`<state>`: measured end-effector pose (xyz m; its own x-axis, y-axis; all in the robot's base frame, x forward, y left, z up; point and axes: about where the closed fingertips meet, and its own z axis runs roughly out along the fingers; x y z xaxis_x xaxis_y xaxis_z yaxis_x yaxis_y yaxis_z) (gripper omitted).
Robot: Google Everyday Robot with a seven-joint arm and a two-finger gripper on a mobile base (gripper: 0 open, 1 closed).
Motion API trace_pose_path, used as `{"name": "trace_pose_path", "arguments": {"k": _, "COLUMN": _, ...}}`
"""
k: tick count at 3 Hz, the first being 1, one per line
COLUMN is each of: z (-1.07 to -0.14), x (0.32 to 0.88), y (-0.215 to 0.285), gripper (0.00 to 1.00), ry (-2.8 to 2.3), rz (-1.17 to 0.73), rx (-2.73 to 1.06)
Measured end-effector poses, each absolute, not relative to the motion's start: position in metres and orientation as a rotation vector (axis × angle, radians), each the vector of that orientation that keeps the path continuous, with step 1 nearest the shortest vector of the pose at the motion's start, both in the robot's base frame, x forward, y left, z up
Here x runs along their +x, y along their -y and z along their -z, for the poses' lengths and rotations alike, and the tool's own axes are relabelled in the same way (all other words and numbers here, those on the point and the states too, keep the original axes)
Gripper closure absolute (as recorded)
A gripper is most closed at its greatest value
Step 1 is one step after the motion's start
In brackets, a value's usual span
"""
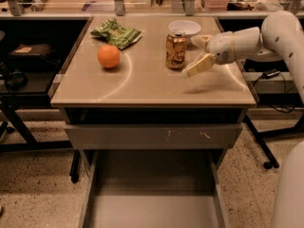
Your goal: Place orange can into middle drawer
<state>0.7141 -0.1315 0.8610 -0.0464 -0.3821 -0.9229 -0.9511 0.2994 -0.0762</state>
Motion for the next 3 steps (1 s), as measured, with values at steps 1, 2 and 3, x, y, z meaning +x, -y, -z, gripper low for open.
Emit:
{"name": "trace_pose_path", "arguments": {"k": 1, "z": -0.869, "x": 0.724, "y": 0.126, "gripper": 0.00, "ry": -1.583, "rz": -0.779, "rx": -1.190}}
{"name": "trace_pose_path", "arguments": {"k": 2, "z": -0.877, "x": 0.731, "y": 0.122, "gripper": 0.00, "ry": -1.573, "rz": -0.768, "rx": -1.140}}
{"name": "trace_pose_path", "arguments": {"k": 3, "z": -0.875, "x": 0.749, "y": 0.099, "gripper": 0.00, "ry": -1.622, "rz": -0.765, "rx": -1.078}}
